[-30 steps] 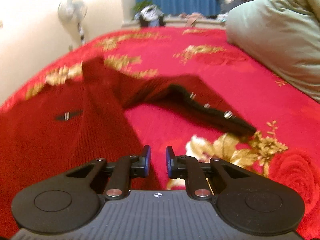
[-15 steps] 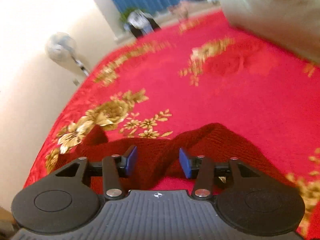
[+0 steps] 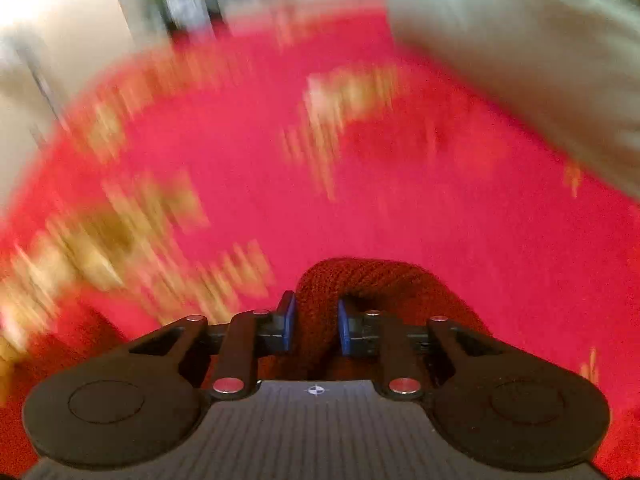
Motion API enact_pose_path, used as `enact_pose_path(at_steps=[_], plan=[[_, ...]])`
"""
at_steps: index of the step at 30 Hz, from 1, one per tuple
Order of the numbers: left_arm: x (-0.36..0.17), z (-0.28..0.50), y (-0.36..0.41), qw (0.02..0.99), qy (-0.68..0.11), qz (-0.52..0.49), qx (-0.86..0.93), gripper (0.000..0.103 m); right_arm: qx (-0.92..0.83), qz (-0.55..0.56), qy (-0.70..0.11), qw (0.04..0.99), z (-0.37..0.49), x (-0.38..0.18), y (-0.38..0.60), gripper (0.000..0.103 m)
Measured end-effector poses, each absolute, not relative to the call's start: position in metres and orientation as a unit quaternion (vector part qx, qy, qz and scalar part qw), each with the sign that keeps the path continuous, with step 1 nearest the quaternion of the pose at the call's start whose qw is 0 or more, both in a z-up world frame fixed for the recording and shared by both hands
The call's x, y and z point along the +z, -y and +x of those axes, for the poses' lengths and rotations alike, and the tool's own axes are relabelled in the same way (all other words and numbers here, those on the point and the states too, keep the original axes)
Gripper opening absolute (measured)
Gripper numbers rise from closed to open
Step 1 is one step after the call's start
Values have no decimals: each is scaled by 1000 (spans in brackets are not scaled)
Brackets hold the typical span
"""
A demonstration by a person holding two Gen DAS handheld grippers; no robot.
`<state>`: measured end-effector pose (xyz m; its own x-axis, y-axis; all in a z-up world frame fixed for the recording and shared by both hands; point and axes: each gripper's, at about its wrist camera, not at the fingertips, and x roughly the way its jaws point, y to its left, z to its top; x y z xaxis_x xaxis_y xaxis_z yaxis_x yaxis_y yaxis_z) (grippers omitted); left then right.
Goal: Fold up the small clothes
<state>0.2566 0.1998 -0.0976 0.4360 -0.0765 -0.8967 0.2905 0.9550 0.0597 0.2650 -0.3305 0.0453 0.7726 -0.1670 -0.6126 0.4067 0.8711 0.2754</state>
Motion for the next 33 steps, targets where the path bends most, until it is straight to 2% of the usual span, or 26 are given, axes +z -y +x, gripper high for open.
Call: enact_pose_path(at_steps=[2, 4, 6, 10, 12, 16, 19, 21, 25, 28, 30, 33], plan=[[-97, 257, -200, 841, -520, 105, -110, 40, -161, 219, -219, 937, 231, 65, 341, 22], [-97, 257, -199, 841, -519, 107, -109, 40, -182, 253, -191, 931, 207, 53, 358, 22], [-97, 257, -195, 841, -518, 114, -105, 40, -231, 257, -208, 915, 194, 18, 374, 22], [-97, 256, -193, 841, -517, 120, -103, 41, -283, 324, -320, 844, 180, -70, 411, 22], [-97, 256, -194, 841, -517, 119, -104, 41, -295, 352, -329, 825, 166, -90, 424, 27], [-98, 257, -193, 840, -518, 119, -104, 41, -266, 328, -310, 852, 164, -87, 439, 33], [-98, 258, -191, 840, -518, 124, -103, 42, -265, 305, -311, 860, 188, -79, 463, 35], [-99, 258, -189, 840, -517, 126, -102, 42, -271, 297, -319, 858, 207, -79, 484, 41], [-99, 261, -191, 840, -518, 123, -105, 43, -273, 333, -320, 844, 233, -81, 525, 42], [-100, 262, -192, 840, -519, 122, -106, 43, -266, 360, -321, 835, 243, -81, 543, 27], [-100, 263, -190, 839, -519, 124, -106, 43, -253, 365, -314, 839, 248, -73, 545, 10], [-101, 264, -190, 839, -519, 124, -106, 44, -249, 371, -233, 864, 237, -39, 548, 7]])
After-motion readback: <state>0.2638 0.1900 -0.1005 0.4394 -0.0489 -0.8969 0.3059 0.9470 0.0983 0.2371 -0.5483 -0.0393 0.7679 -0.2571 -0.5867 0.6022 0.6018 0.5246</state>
